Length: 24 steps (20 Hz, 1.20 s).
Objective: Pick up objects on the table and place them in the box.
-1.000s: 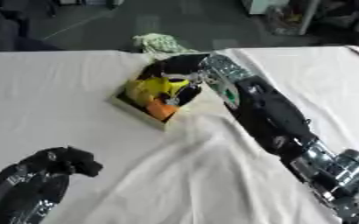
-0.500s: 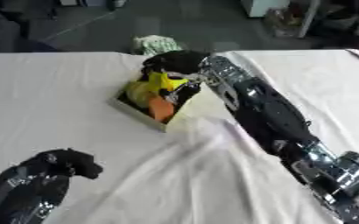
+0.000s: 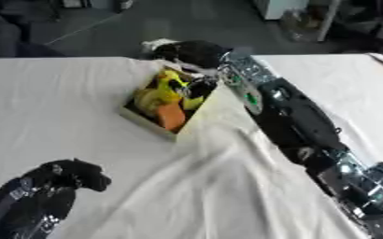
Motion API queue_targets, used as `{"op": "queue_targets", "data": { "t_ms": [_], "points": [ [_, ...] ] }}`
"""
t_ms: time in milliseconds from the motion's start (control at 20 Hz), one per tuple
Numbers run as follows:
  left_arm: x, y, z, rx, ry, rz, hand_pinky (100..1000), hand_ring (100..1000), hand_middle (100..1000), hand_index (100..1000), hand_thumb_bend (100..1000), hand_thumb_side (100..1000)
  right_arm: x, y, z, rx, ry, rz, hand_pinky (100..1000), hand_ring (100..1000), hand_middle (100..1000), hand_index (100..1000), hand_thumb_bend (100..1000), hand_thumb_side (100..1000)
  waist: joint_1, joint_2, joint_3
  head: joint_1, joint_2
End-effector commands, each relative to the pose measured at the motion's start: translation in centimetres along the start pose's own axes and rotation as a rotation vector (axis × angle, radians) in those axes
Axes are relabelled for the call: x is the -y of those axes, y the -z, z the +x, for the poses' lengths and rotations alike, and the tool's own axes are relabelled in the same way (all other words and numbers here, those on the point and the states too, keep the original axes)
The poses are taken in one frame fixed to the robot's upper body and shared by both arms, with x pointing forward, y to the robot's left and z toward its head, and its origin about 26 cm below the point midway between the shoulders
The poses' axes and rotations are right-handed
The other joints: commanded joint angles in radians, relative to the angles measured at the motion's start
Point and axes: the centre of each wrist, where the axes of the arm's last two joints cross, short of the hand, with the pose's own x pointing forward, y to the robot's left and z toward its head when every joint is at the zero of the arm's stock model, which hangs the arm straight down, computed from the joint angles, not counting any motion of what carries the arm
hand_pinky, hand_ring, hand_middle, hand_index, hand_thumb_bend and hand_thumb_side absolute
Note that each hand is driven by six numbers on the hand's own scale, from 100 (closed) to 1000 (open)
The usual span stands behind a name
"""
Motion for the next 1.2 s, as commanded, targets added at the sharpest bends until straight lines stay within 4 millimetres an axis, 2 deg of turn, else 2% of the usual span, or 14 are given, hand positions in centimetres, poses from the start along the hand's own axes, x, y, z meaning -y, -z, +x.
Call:
{"op": "queue_targets", "data": {
  "t_ms": [50, 250, 350, 500, 700, 800, 1000, 1200],
  "points": [
    [-0.3, -0.2, 0.6, 0.004, 0.029, 0.007, 735, 727, 607, 783, 100, 623, 3.8, -1.5, -0.1, 0.026, 0.101, -0.142, 791, 835, 880, 955, 100, 198, -0.001, -0.018, -0.006, 0.013, -0.01],
    [-0.4, -0.5, 0.5, -0.012, 0.035, 0.021, 734, 727, 607, 782, 100, 629, 6.4, -4.5, 1.0, 0.048, 0.323, -0.31, 720, 756, 803, 922, 100, 216, -0.009, -0.021, -0.023, 0.032, -0.007],
    [-0.4, -0.7, 0.4, -0.02, 0.036, 0.029, 734, 727, 607, 782, 100, 634, 7.1, -6.2, 1.6, 0.046, 0.439, -0.403, 675, 704, 756, 896, 100, 253, -0.012, -0.021, -0.033, 0.04, -0.007],
    [-0.3, -1.0, 0.3, -0.033, 0.038, 0.042, 734, 727, 607, 782, 100, 634, 7.2, -8.9, 2.9, 0.045, 0.615, -0.542, 612, 649, 707, 866, 100, 322, -0.014, -0.024, -0.046, 0.053, -0.002],
    [-0.5, -1.3, 0.2, -0.045, 0.048, 0.066, 735, 727, 607, 783, 100, 636, 6.6, -12.1, 5.0, 0.086, 0.812, -0.678, 580, 627, 681, 850, 100, 402, -0.018, -0.024, -0.063, 0.073, 0.006],
    [-0.5, -1.6, 0.1, -0.056, 0.051, 0.079, 735, 729, 609, 783, 100, 636, 5.6, -13.4, 5.8, 0.078, 0.883, -0.725, 567, 616, 670, 847, 100, 427, -0.016, -0.025, -0.075, 0.093, 0.015],
    [-0.6, -2.2, -0.1, -0.077, 0.068, 0.104, 735, 732, 612, 784, 100, 637, 1.9, -15.1, 6.6, 0.017, 0.994, -0.78, 556, 609, 665, 842, 100, 432, -0.016, -0.027, -0.105, 0.135, 0.039],
    [-0.5, -2.5, -0.2, -0.091, 0.071, 0.121, 734, 732, 613, 783, 100, 635, -1.9, -16.3, 7.8, 0.002, 1.046, -0.758, 544, 592, 649, 819, 100, 433, -0.011, -0.031, -0.133, 0.174, 0.056]
  ]
}}
